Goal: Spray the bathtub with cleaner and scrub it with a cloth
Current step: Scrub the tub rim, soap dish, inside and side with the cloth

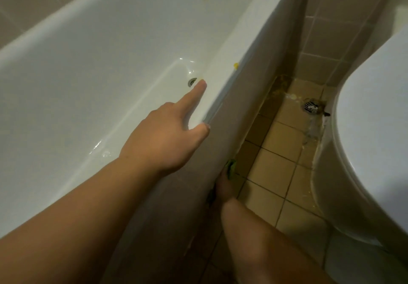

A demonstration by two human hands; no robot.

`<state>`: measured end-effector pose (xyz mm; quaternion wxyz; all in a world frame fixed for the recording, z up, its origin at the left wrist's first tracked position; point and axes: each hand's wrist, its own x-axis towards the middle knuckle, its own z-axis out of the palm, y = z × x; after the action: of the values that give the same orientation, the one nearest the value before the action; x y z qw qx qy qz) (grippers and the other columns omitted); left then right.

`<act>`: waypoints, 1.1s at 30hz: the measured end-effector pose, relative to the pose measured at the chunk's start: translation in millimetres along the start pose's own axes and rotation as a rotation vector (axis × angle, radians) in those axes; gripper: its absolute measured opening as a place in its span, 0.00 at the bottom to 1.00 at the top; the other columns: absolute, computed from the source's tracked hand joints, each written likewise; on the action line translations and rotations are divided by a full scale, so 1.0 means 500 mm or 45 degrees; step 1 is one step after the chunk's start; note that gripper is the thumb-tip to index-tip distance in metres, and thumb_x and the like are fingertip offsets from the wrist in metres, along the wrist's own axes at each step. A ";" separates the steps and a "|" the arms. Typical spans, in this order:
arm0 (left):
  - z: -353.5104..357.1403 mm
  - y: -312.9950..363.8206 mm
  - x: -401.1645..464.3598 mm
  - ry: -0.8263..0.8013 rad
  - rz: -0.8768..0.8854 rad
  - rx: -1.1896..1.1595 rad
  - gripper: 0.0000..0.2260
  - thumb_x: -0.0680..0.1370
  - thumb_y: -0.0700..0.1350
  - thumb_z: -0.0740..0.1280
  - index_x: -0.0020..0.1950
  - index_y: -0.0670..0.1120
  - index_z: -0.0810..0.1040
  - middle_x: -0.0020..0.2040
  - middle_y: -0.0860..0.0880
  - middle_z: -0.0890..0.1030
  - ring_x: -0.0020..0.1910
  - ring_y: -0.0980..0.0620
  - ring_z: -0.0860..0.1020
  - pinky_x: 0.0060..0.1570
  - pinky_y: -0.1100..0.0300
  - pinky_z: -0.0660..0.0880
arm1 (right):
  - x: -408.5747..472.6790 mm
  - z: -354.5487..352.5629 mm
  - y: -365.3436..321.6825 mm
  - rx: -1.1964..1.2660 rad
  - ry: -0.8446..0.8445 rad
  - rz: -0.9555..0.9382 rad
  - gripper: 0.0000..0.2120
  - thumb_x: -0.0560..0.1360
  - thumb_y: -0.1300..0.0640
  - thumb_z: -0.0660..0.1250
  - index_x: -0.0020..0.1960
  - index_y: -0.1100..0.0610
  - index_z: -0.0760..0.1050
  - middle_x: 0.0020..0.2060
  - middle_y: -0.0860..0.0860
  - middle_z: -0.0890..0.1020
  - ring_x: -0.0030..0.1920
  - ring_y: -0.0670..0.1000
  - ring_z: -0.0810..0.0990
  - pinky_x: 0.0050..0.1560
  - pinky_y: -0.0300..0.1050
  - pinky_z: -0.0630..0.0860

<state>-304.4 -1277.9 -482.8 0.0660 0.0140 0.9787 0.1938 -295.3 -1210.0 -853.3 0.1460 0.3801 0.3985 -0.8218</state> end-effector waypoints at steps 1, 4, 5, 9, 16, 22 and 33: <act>-0.001 0.003 0.005 0.004 -0.005 0.002 0.31 0.82 0.62 0.60 0.76 0.77 0.42 0.73 0.51 0.73 0.63 0.50 0.74 0.56 0.57 0.66 | -0.018 0.015 -0.031 0.009 0.029 -0.041 0.35 0.68 0.25 0.71 0.72 0.36 0.72 0.64 0.47 0.83 0.60 0.52 0.84 0.57 0.62 0.82; -0.003 0.009 0.014 -0.032 -0.012 -0.004 0.31 0.81 0.65 0.58 0.75 0.78 0.41 0.69 0.51 0.75 0.61 0.49 0.75 0.54 0.55 0.69 | -0.112 0.088 -0.168 -0.075 0.134 -0.235 0.42 0.66 0.23 0.67 0.76 0.37 0.64 0.71 0.49 0.76 0.66 0.54 0.79 0.66 0.61 0.76; -0.005 0.019 0.029 -0.026 0.004 0.001 0.30 0.80 0.66 0.57 0.75 0.78 0.41 0.66 0.51 0.77 0.58 0.50 0.76 0.52 0.55 0.69 | -0.145 0.115 -0.231 -0.162 0.111 -0.370 0.42 0.69 0.24 0.64 0.78 0.38 0.60 0.74 0.48 0.72 0.70 0.52 0.75 0.70 0.58 0.73; -0.005 0.028 0.053 -0.004 0.002 0.021 0.30 0.80 0.67 0.55 0.76 0.78 0.41 0.68 0.51 0.76 0.59 0.52 0.75 0.54 0.55 0.68 | -0.253 0.186 -0.374 -0.324 0.036 -1.029 0.30 0.81 0.46 0.66 0.80 0.50 0.62 0.67 0.47 0.68 0.59 0.32 0.70 0.60 0.21 0.64; -0.002 0.041 0.075 -0.005 0.015 0.064 0.30 0.81 0.66 0.54 0.78 0.75 0.39 0.70 0.51 0.75 0.57 0.54 0.73 0.54 0.58 0.66 | -0.224 0.199 -0.432 -0.161 0.087 -0.983 0.29 0.80 0.46 0.67 0.78 0.53 0.66 0.73 0.54 0.70 0.68 0.39 0.72 0.66 0.30 0.67; -0.001 0.039 0.086 0.001 0.044 0.000 0.33 0.76 0.65 0.51 0.79 0.72 0.42 0.77 0.61 0.67 0.71 0.58 0.69 0.58 0.62 0.63 | -0.317 0.245 -0.449 -0.105 0.201 -1.393 0.24 0.81 0.56 0.67 0.75 0.60 0.71 0.64 0.52 0.73 0.64 0.30 0.71 0.62 0.25 0.68; -0.005 0.047 0.106 0.020 0.103 -0.129 0.27 0.78 0.62 0.46 0.78 0.74 0.50 0.72 0.70 0.64 0.68 0.70 0.62 0.62 0.69 0.59 | -0.297 0.224 -0.439 0.010 0.117 -1.122 0.27 0.71 0.39 0.66 0.60 0.59 0.78 0.58 0.57 0.76 0.56 0.46 0.79 0.56 0.36 0.75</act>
<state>-357.1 -1254.4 -478.4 0.0510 0.0484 0.9668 0.2458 -372.2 -1164.5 -579.7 -0.2376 0.2106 0.5253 -0.7895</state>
